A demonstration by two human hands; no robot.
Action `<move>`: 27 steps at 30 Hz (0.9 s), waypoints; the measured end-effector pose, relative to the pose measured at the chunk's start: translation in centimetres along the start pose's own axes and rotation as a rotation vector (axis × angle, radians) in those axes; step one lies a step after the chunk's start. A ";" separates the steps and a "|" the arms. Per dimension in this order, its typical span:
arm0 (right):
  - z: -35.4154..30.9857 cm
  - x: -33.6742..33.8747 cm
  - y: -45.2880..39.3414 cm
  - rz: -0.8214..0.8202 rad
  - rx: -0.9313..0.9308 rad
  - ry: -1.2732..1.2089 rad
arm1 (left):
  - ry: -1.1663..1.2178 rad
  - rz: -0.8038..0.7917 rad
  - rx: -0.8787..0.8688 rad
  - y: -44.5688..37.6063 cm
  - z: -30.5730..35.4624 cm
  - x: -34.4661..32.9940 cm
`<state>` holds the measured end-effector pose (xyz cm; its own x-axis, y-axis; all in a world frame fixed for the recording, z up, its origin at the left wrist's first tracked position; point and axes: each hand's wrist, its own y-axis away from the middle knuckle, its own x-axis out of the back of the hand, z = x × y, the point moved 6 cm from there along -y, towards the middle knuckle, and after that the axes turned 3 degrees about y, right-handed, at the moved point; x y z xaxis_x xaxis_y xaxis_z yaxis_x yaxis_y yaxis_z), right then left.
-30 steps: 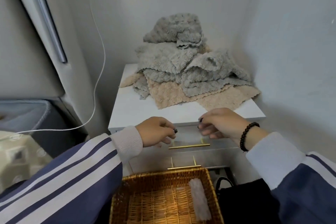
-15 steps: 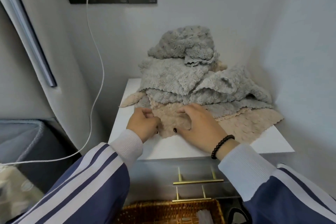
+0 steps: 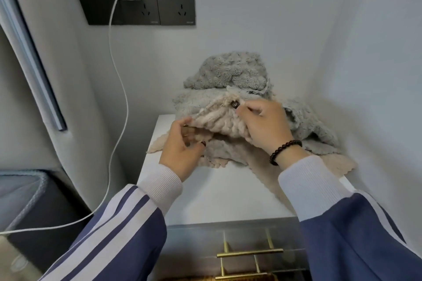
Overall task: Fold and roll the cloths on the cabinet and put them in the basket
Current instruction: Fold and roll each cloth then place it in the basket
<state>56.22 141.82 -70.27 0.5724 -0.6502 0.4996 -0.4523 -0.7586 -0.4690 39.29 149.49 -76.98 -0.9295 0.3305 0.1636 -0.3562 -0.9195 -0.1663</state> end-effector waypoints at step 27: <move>-7.1 5.0 3.2 -0.025 0.093 -0.267 | -0.127 -0.559 -0.010 7.9 0.7 -5.5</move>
<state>52.79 135.83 -64.10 0.7478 -0.5880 0.3083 -0.3781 -0.7589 -0.5301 41.64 140.25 -78.51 -0.5811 0.7371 0.3450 -0.7916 -0.6103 -0.0296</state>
